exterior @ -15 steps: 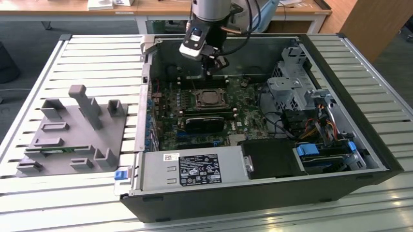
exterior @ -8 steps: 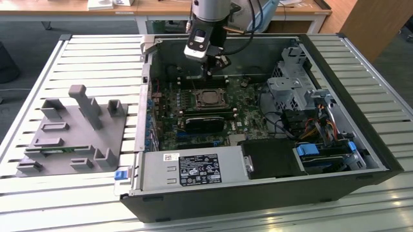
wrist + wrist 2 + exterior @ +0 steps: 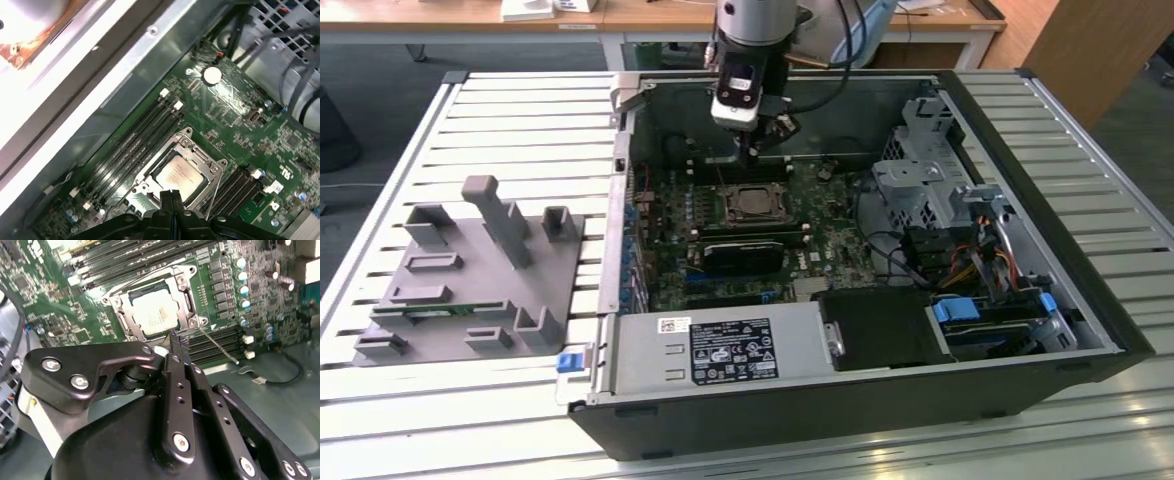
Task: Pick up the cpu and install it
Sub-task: 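Install the first cpu locking lever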
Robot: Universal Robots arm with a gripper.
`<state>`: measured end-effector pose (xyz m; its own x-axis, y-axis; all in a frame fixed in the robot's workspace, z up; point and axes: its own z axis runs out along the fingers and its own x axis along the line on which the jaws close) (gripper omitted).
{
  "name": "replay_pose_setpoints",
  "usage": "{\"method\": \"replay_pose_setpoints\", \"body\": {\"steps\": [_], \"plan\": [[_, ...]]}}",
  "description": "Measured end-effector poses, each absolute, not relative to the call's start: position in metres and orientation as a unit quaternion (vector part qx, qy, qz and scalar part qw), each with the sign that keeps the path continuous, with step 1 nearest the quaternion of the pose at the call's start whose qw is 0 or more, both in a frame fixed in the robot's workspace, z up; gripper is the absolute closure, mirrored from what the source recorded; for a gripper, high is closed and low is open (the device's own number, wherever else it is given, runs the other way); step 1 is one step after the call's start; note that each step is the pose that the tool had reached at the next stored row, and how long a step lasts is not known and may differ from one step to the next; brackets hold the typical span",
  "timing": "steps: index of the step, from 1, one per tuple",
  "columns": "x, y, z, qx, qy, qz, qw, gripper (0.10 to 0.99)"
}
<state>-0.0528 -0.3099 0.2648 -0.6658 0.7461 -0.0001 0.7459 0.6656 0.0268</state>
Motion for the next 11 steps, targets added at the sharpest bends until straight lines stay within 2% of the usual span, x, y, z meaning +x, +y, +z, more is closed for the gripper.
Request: {"method": "replay_pose_setpoints", "body": {"steps": [11], "plan": [[-0.0528,-0.3098,0.2638,0.316,0.949,0.013,0.004,0.980]]}}
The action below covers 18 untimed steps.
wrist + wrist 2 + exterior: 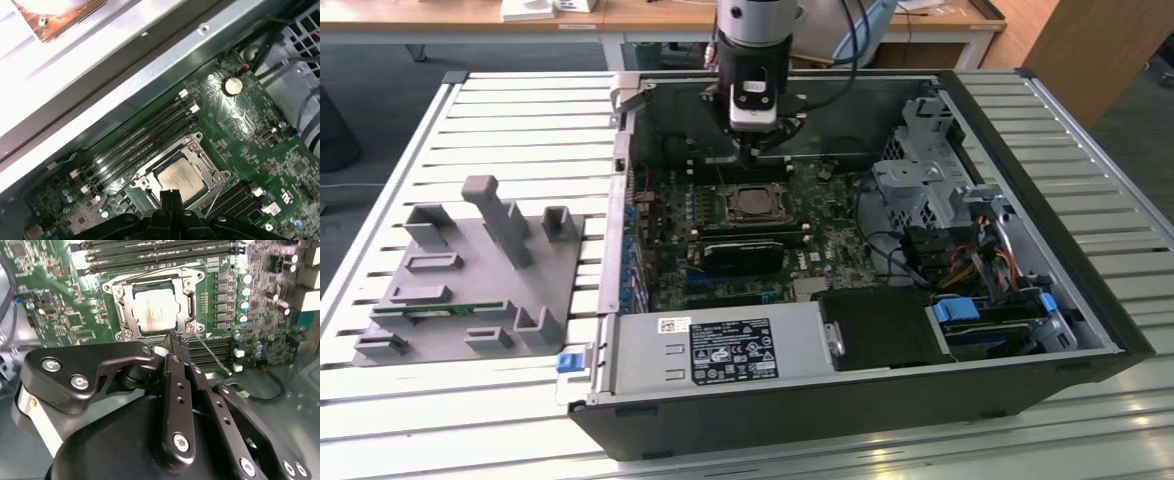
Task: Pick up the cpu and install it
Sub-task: 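Install the first cpu locking lever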
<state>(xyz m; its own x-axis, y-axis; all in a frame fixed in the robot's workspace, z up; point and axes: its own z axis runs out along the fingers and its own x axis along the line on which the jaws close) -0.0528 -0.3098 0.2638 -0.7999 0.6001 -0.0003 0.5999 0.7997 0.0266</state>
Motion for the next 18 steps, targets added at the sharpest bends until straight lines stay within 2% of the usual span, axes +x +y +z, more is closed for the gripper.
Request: {"method": "replay_pose_setpoints", "body": {"steps": [18], "plan": [[-0.0528,-0.3098,0.2627,0.170,0.985,0.013,0.003,0.980]]}}
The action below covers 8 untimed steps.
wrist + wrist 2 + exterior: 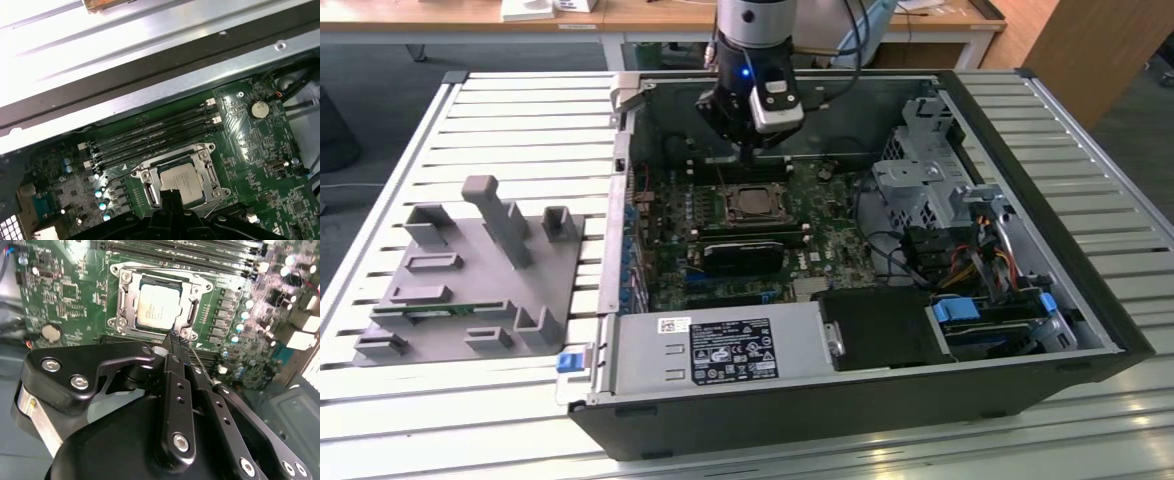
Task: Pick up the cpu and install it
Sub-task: 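Install the first cpu locking lever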
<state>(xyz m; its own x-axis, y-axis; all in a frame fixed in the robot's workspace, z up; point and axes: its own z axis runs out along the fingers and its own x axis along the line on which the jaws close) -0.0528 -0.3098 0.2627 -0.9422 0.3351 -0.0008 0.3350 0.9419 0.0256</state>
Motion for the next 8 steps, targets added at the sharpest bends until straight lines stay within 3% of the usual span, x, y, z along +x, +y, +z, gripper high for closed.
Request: {"method": "replay_pose_setpoints", "body": {"steps": [8], "plan": [[-0.064,-0.310,0.262,0.162,0.987,0.013,0.003,0.980]]}}
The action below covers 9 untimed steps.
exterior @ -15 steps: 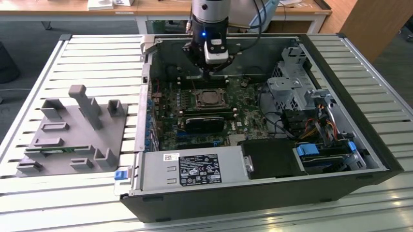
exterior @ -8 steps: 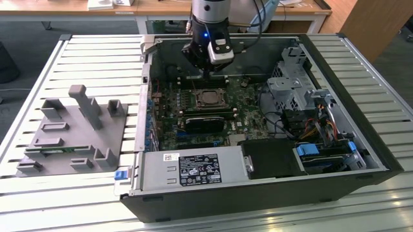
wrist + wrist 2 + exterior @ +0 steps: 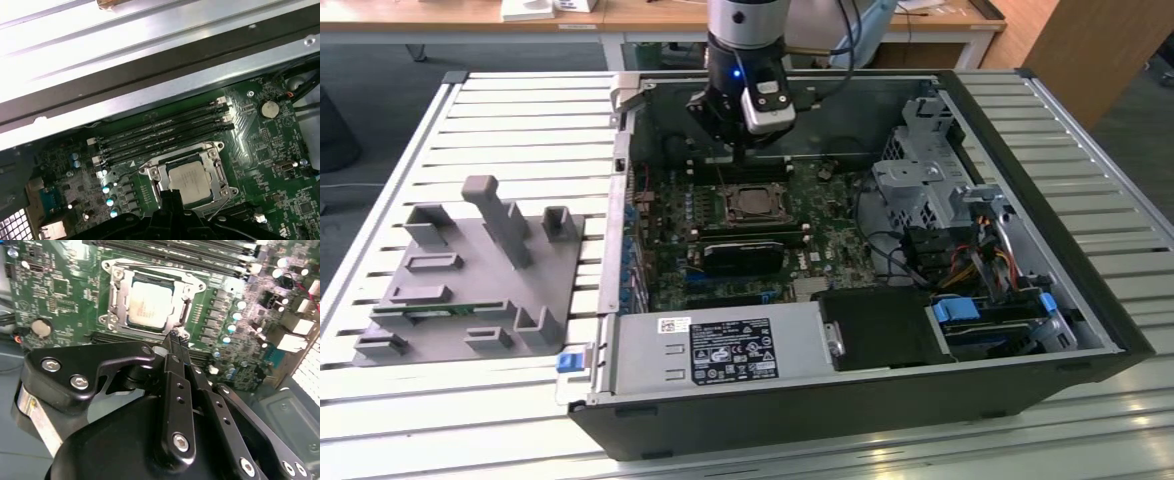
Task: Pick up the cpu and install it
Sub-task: 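Install the first cpu locking lever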
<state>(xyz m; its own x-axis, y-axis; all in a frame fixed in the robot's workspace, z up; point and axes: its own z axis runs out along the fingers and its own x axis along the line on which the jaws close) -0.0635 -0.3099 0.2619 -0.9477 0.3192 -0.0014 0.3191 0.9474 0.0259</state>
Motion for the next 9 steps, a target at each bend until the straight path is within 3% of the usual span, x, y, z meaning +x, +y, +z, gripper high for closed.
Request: {"method": "replay_pose_setpoints", "body": {"steps": [9], "plan": [[-0.0671,-0.3099,0.2605,0.112,0.994,0.013,0.002,0.980]]}}
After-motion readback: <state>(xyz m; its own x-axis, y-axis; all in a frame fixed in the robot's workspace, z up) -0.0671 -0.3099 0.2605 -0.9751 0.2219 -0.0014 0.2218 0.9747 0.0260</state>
